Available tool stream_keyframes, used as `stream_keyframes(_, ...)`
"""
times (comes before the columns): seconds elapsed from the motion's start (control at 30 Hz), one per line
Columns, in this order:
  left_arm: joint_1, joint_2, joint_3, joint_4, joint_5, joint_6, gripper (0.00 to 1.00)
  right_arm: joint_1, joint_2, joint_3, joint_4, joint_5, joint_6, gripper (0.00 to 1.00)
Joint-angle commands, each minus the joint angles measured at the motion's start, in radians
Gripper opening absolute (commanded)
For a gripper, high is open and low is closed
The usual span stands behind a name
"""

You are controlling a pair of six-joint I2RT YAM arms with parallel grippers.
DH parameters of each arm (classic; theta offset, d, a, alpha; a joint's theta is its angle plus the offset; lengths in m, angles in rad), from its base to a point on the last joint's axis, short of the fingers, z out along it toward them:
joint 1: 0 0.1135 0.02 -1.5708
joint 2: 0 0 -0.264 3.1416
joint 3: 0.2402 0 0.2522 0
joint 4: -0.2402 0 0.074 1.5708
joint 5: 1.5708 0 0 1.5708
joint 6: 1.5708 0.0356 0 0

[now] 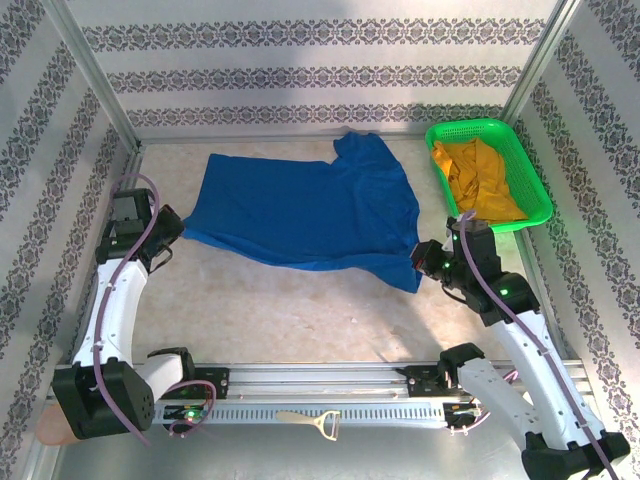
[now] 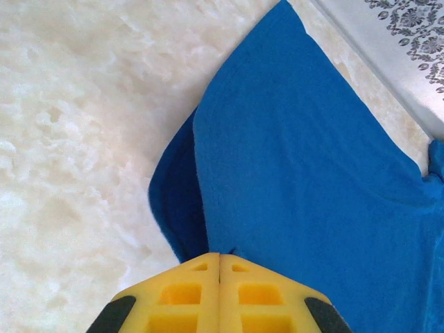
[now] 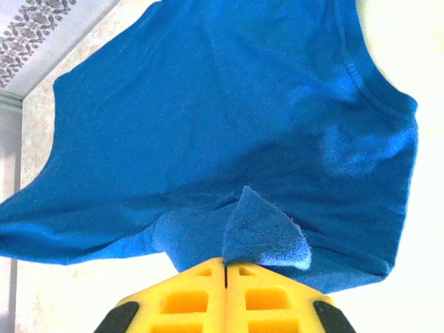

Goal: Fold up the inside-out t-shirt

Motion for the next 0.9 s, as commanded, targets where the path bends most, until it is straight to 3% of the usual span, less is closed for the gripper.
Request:
stream_keyframes(0.0, 0.016, -0.033, -0.009, -0.065, -0.029, -0.023, 0.0, -0.004, -0.016, 0.025, 0.03, -0.033, -0.069, 0.0)
stream_keyframes(0.23, 0.016, -0.151, -0.059, -0.155, -0.052, -0.085, 0.0, -0.004, -0.051, 0.028, 0.011, -0.046, -0.106, 0.0)
stream_keyframes(0.57, 0.015, -0.245, -0.047, -0.32, -0.188, -0.132, 0.0, -0.007, -0.075, 0.019, 0.056, 0.064, -0.089, 0.0)
stream_keyframes(0.7, 0.015, -0.26, -0.088, -0.292, -0.177, -0.141, 0.0, -0.006, -0.07, 0.012, 0.071, 0.08, -0.082, 0.0)
stream_keyframes(0.87, 0.015, -0.14, -0.091, -0.174, -0.14, -0.128, 0.0, -0.014, 0.018, 0.008, 0.148, 0.071, -0.102, 0.0)
